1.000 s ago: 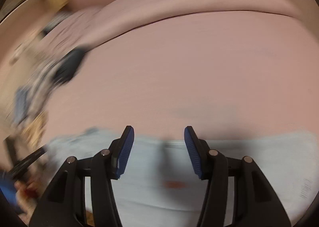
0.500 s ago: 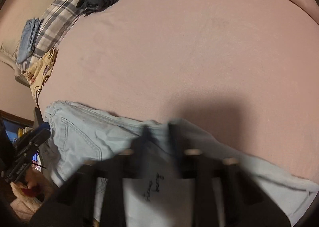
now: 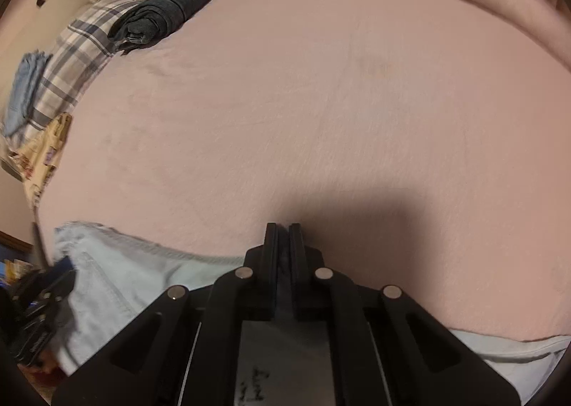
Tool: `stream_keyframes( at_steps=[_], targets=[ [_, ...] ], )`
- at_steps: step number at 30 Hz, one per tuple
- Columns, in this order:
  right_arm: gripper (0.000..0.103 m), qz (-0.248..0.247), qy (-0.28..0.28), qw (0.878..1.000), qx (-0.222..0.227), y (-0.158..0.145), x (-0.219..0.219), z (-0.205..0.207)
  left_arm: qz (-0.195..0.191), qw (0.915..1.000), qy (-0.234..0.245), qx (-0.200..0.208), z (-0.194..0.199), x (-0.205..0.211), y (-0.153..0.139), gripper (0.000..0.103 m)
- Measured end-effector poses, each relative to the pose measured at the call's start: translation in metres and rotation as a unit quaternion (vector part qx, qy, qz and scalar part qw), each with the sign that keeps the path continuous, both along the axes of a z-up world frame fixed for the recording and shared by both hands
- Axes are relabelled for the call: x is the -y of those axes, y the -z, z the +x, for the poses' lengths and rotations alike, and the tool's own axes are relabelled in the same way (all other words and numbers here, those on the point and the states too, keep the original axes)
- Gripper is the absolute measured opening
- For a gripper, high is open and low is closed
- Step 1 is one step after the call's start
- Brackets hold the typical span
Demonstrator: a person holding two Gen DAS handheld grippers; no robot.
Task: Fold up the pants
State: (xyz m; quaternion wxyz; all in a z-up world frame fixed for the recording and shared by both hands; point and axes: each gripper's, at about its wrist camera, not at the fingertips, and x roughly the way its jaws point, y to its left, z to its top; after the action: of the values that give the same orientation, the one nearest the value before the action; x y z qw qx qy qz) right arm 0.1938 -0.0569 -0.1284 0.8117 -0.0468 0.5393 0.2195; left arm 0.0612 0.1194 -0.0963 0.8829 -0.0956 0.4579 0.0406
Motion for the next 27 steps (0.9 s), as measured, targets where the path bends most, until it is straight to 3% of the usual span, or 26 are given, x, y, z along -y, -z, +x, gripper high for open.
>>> stream_keyframes(
  at_steps=[3,4,7,11,14,16,18,20,27],
  targets=[
    [0.004,-0.008,0.006,1.0,0.012,-0.007,0.001,-0.002,-0.031,0.9995,-0.007,-0.002,-0.001,-0.009,-0.004,0.027],
    [0.01,-0.002,0.015,1.0,0.01,-0.011,0.005,-0.002,-0.051,0.9986,-0.013,-0.004,-0.002,-0.014,-0.008,0.027],
    [0.011,0.037,0.036,0.998,0.03,-0.039,0.022,-0.004,-0.09,0.9953,-0.028,0.02,-0.015,-0.025,-0.029,0.027],
    [0.011,0.05,0.027,0.998,0.037,-0.063,0.033,-0.023,-0.101,0.9936,-0.004,0.05,-0.031,-0.015,-0.048,0.027],
    [0.011,0.062,0.0,0.998,0.008,-0.056,0.027,-0.038,-0.125,0.9908,0.041,0.035,-0.034,0.004,-0.041,0.027],
    [0.01,0.052,-0.014,0.999,-0.007,-0.042,0.019,-0.043,-0.098,0.9944,0.038,0.01,-0.029,0.01,-0.027,0.027],
    [0.006,0.019,-0.002,1.0,-0.016,-0.02,0.013,-0.041,-0.07,0.9972,0.011,-0.023,-0.021,0.007,-0.007,0.019],
    [0.002,0.004,0.005,1.0,0.014,-0.012,0.007,-0.04,-0.074,0.9969,-0.004,-0.027,-0.02,-0.001,0.007,0.006],
    [0.002,-0.017,0.022,0.999,0.047,-0.009,0.006,-0.037,-0.102,0.9944,-0.014,-0.025,-0.028,-0.005,-0.001,0.006]
  ],
)
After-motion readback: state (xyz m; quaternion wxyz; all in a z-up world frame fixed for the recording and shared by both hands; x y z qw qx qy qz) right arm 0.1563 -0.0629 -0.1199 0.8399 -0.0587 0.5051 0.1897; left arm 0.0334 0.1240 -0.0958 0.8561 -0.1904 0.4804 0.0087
